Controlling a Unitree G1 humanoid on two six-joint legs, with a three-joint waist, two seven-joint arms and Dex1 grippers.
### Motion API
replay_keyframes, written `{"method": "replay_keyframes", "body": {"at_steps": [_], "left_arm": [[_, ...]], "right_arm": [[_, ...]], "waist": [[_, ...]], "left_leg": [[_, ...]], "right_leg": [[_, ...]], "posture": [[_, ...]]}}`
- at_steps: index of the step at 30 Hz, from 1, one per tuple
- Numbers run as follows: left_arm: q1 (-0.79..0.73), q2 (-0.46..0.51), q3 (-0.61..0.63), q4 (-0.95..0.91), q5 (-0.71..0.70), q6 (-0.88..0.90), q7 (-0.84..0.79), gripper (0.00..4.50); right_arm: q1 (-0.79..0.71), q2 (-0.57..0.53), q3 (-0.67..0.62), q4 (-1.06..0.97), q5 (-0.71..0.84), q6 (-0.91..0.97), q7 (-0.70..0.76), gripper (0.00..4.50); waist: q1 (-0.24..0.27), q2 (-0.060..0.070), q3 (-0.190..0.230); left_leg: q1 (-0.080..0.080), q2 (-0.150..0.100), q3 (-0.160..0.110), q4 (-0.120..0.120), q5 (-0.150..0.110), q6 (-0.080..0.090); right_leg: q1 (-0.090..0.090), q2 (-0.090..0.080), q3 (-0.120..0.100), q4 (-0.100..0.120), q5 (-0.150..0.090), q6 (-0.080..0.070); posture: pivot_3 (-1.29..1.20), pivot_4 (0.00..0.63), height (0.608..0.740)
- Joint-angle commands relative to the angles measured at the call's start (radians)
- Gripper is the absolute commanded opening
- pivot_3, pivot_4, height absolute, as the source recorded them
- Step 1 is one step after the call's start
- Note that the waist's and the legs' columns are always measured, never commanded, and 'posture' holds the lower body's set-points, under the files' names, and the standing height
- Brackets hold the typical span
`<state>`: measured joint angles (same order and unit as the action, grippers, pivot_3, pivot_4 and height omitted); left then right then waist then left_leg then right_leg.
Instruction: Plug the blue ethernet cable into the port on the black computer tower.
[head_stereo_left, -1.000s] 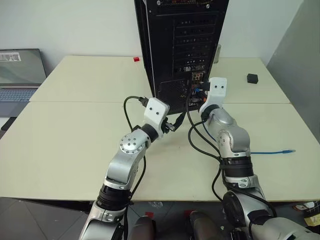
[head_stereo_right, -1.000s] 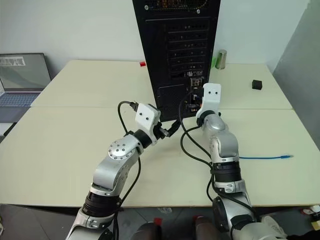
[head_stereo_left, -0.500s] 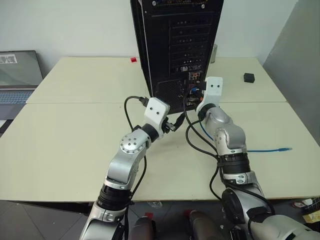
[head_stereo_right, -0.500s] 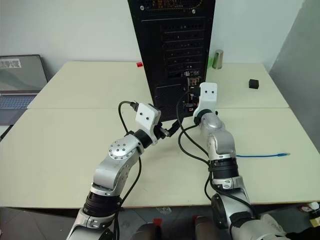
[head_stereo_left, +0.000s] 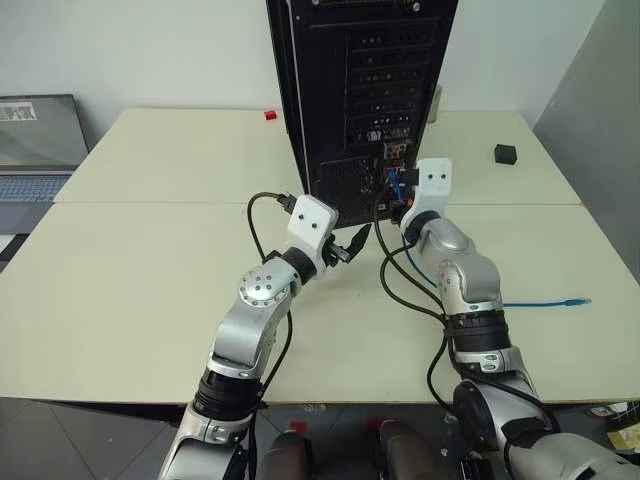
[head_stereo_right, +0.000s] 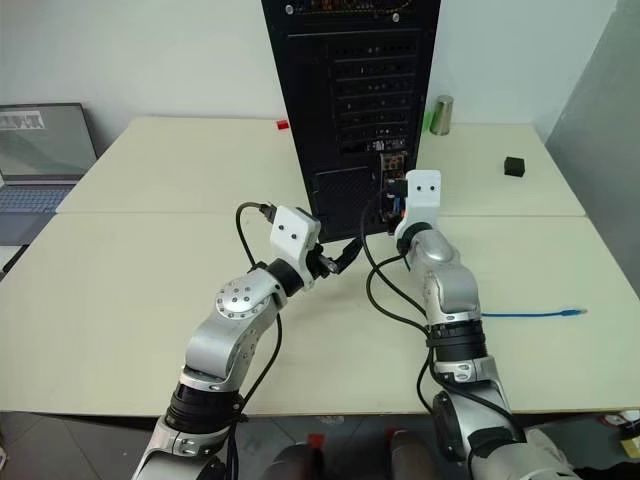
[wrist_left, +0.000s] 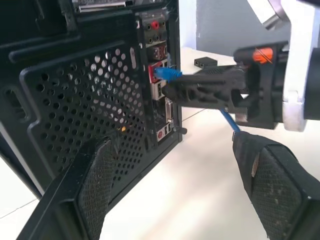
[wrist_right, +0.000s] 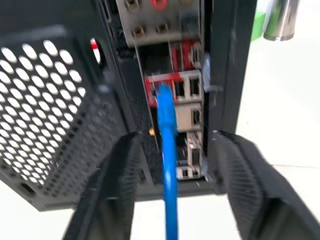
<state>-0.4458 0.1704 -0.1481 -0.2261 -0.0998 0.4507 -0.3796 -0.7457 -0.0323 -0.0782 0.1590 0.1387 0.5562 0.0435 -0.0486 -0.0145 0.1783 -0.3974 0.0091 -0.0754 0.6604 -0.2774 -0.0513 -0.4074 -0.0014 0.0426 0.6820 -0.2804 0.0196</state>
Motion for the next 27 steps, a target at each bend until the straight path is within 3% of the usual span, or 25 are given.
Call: {"method": "replay_keyframes", "body": {"at_steps": [1, 6, 12, 22, 27], "left_arm": [[-0.023, 0.003, 0.012, -0.031, -0.007, 0.000, 0.004, 3.86], [-0.044, 0.016, 0.027, -0.022, 0.001, 0.032, 0.015, 3.86], [-0.076, 0.091, 0.008, -0.016, 0.052, 0.118, 0.015, 3.86], [-0.098, 0.155, 0.088, 0.007, -0.045, 0.128, -0.082, 3.86], [-0.124, 0.167, 0.105, 0.029, -0.077, 0.128, -0.112, 3.86]], "right_arm": [[0.007, -0.024, 0.010, -0.089, 0.012, 0.001, 0.034, 3.50], [0.045, -0.071, 0.045, -0.165, 0.012, 0.009, 0.101, 4.47], [0.101, -0.187, 0.056, -0.299, 0.063, 0.055, 0.251, 4.49], [0.213, -0.425, 0.011, -0.441, 0.184, 0.092, 0.491, 4.49], [0.224, -0.478, 0.007, -0.448, 0.203, 0.089, 0.532, 4.49]], "waist": [[0.001, 0.000, 0.000], [0.005, 0.000, 0.000], [0.009, 0.000, 0.000], [0.016, 0.000, 0.000], [0.016, 0.000, 0.000]], "left_leg": [[0.000, 0.000, 0.000, 0.000, 0.000, 0.000], [0.000, 0.000, 0.000, 0.000, 0.000, 0.001], [0.000, -0.001, 0.000, 0.000, 0.000, 0.001], [0.000, -0.001, -0.001, 0.001, 0.000, 0.001], [0.000, -0.001, 0.000, 0.001, 0.000, 0.001]], "right_leg": [[0.000, 0.000, 0.000, 0.000, 0.000, 0.000], [0.000, 0.000, -0.001, 0.000, 0.000, 0.000], [0.000, 0.001, -0.002, 0.000, 0.000, 0.000], [0.000, 0.000, -0.002, 0.000, 0.000, 0.000], [0.001, 0.001, -0.003, 0.000, 0.000, 0.000]], "posture": [[0.00, 0.150, 0.740], [0.00, 0.150, 0.740], [0.00, 0.150, 0.740], [0.00, 0.150, 0.740], [0.00, 0.150, 0.740]]}}
